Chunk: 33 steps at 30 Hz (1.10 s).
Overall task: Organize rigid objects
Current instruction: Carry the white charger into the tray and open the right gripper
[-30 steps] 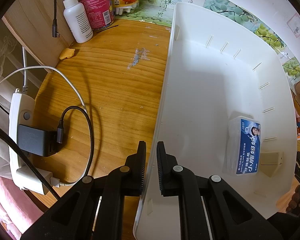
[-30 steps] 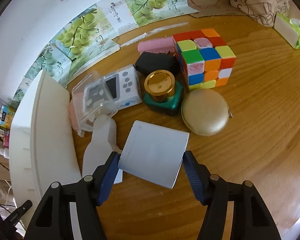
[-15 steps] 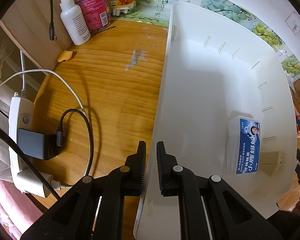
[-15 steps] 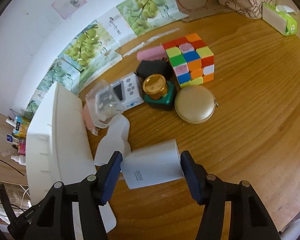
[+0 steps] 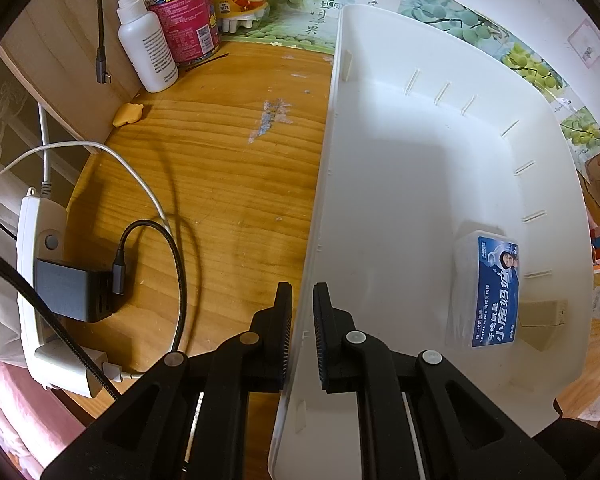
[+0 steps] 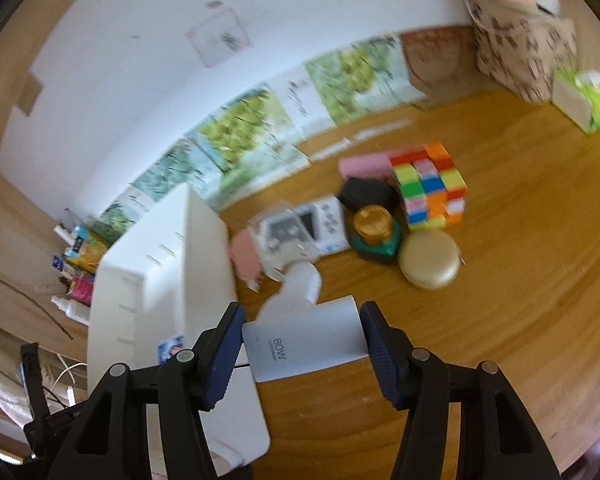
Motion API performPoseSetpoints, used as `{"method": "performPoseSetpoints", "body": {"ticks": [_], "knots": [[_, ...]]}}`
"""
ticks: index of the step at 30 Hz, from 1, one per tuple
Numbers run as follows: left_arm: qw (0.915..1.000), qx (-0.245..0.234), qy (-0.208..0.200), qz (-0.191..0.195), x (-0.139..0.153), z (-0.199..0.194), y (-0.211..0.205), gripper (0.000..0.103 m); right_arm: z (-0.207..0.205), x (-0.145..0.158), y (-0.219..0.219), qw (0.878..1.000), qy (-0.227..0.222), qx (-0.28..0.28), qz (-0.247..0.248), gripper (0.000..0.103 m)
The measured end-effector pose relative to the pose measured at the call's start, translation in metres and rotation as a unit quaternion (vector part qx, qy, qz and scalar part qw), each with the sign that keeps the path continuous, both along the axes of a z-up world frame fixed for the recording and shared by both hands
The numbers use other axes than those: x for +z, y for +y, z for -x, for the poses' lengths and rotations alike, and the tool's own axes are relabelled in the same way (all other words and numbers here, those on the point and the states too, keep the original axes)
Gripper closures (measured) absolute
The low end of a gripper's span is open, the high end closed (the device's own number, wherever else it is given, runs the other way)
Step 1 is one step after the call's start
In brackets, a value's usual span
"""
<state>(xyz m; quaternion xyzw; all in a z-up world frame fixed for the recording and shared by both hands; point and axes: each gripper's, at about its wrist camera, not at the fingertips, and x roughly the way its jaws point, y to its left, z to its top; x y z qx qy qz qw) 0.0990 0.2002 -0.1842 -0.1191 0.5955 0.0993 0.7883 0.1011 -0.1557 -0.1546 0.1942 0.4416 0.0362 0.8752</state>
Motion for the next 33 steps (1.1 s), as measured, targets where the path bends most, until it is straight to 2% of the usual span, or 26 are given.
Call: {"method": "performPoseSetpoints", "body": {"ticks": [10, 19, 27, 33], "knots": [[1.0, 0.0, 0.0, 0.0, 0.0, 0.0, 0.0, 0.091, 0.009, 0.028, 0.032, 0.993, -0.089, 0.079, 0.01, 0.044], [1.0, 0.0, 0.0, 0.0, 0.0, 0.0, 0.0, 0.091, 0.021, 0.045, 0.076, 0.972, -0.147, 0.181, 0.033, 0.044], [1.0, 0.0, -0.001, 0.002, 0.001, 0.0, -0.001, 0.091, 0.024, 0.044, 0.116, 0.949, -0.146, 0.274, 0.047, 0.044], [1.0, 0.0, -0.001, 0.003, 0.001, 0.0, -0.001, 0.091, 0.023, 0.029, 0.143, 0.939, -0.1, 0.324, 0.055, 0.044]]}}
